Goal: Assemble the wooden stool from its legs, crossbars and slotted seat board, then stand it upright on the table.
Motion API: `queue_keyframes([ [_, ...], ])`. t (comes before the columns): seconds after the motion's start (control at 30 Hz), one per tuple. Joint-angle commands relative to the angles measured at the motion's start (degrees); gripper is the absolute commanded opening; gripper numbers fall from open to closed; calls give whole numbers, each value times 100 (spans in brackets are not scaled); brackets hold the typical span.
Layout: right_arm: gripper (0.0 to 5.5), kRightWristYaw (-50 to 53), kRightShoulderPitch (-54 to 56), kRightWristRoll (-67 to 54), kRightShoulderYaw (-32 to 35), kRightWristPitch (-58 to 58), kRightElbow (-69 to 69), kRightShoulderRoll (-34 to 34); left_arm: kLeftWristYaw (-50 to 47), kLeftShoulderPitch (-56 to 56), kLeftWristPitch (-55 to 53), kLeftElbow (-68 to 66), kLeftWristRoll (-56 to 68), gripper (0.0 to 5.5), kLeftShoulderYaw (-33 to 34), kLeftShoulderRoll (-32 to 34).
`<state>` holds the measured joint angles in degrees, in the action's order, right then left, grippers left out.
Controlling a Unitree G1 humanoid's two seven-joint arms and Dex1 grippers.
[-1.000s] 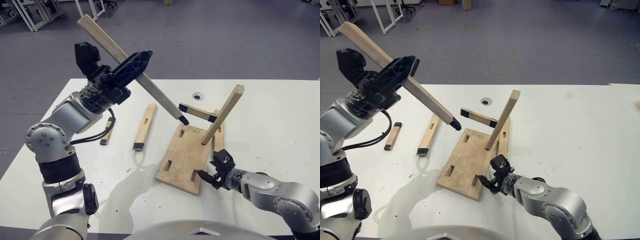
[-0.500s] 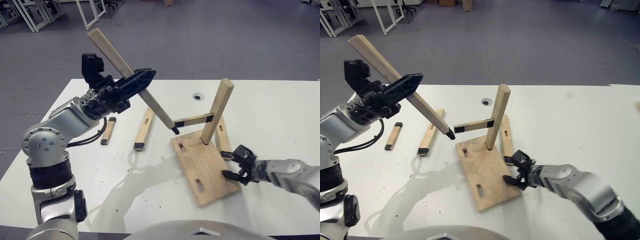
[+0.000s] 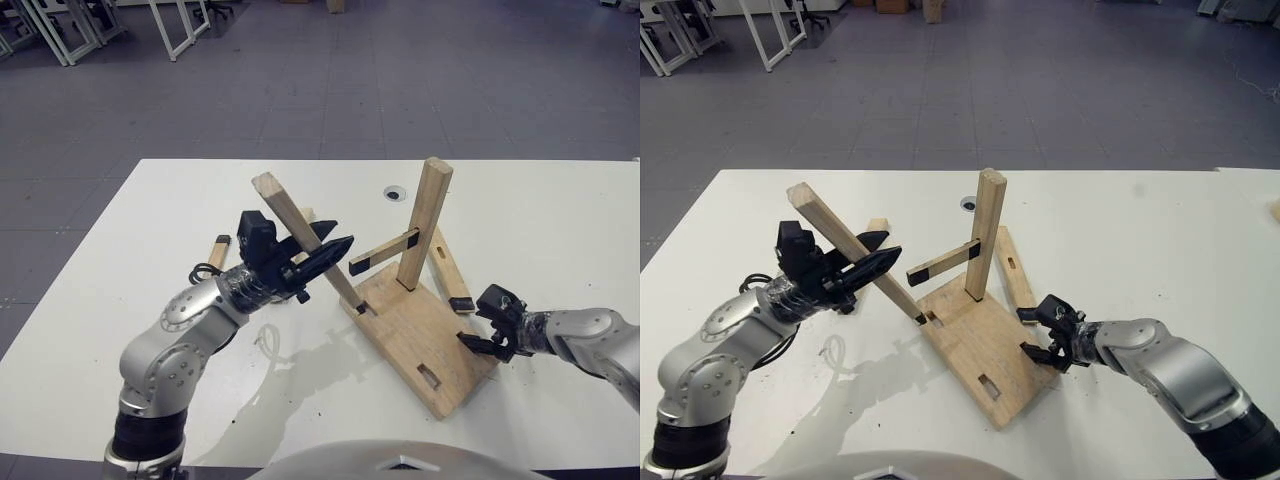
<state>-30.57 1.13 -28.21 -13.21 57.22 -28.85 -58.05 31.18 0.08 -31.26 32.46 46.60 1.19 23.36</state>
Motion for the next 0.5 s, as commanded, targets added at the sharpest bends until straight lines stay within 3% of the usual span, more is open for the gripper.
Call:
queue_keyframes([
  [0.03,354,-82,26,219,-29,59,109,52,59,316,636,-372,-644,203,-347,-336],
  [0.5,354,-310,169,533,-39,112,125,211,434,83,1407,-1466,-1468,203,-814,-798],
])
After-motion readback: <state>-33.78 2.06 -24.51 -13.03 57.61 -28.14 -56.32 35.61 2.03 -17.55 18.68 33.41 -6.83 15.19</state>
